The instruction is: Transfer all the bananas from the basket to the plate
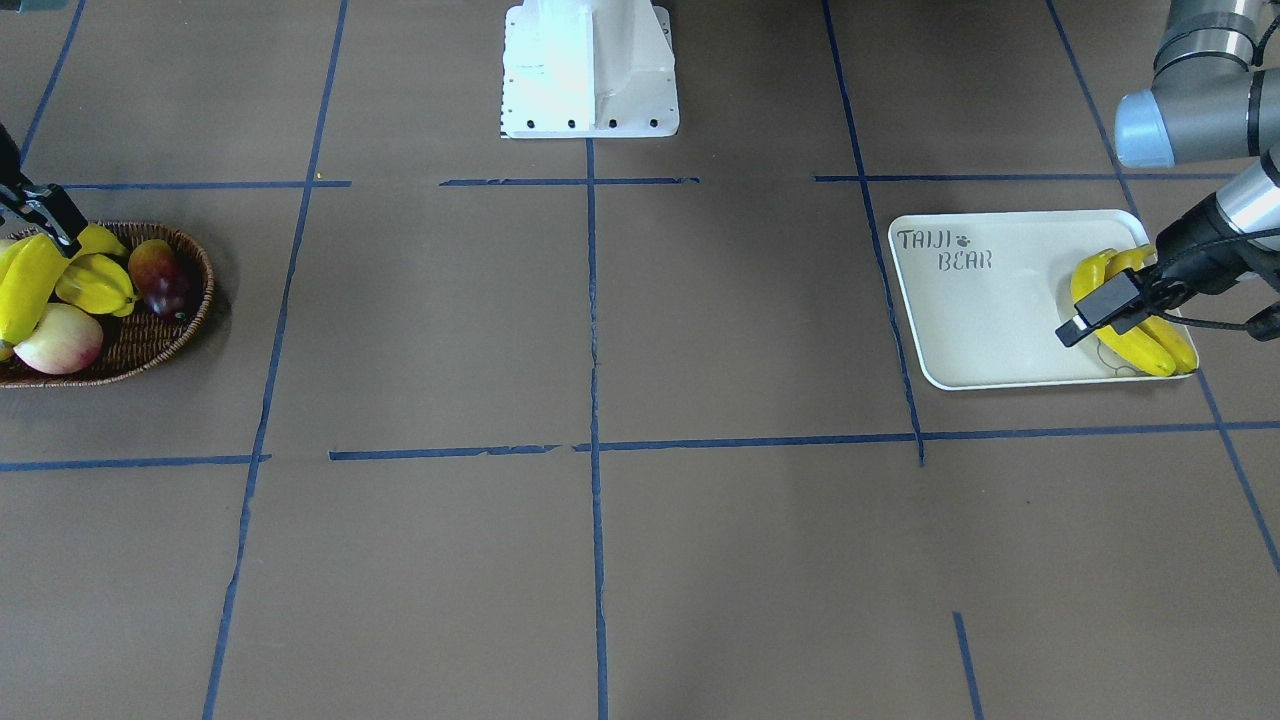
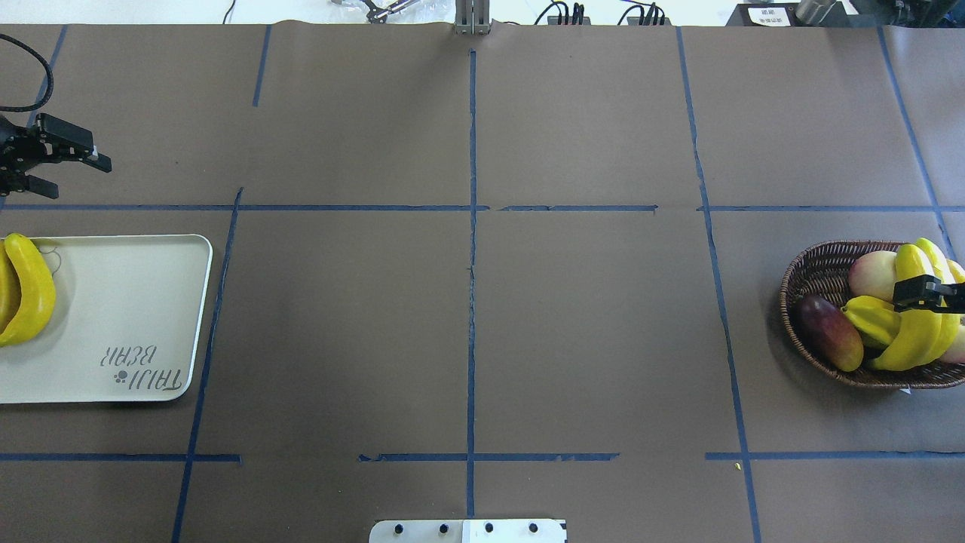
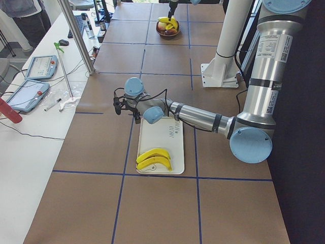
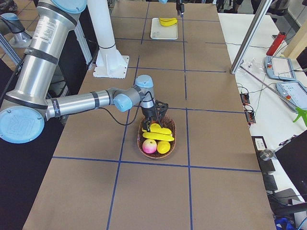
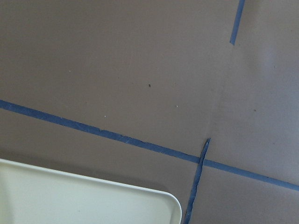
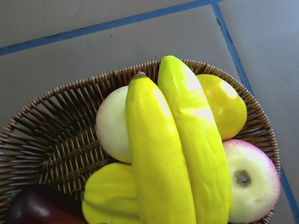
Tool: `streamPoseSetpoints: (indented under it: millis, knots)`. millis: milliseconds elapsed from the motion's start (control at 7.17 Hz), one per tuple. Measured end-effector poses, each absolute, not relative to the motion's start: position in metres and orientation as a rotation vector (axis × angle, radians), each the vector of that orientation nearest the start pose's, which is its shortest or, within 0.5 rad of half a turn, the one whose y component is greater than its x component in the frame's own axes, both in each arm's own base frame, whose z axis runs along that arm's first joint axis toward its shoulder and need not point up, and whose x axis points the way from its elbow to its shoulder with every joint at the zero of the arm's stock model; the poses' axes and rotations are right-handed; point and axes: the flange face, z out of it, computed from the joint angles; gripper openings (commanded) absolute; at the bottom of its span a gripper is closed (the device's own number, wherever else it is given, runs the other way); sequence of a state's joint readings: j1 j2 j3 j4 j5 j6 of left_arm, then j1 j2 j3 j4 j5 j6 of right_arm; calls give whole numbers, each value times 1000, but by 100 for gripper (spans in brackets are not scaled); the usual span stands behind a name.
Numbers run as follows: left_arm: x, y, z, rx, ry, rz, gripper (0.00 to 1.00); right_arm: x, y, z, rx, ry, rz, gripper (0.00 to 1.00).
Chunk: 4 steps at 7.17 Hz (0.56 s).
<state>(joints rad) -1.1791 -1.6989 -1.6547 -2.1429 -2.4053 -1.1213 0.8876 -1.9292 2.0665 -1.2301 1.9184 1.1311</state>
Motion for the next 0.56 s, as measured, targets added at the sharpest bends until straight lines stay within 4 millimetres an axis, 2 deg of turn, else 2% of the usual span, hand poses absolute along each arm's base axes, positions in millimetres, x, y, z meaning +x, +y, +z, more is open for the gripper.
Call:
streamPoseSetpoints:
  millis: [139,558]
  knots:
    - [157,-536,479,-8,1080,-331,100,-162,-347,546,21,-575,338,77]
    - [160,-536,483,-16,1076,-331,100,-172,-343,547,17,-569,313,67]
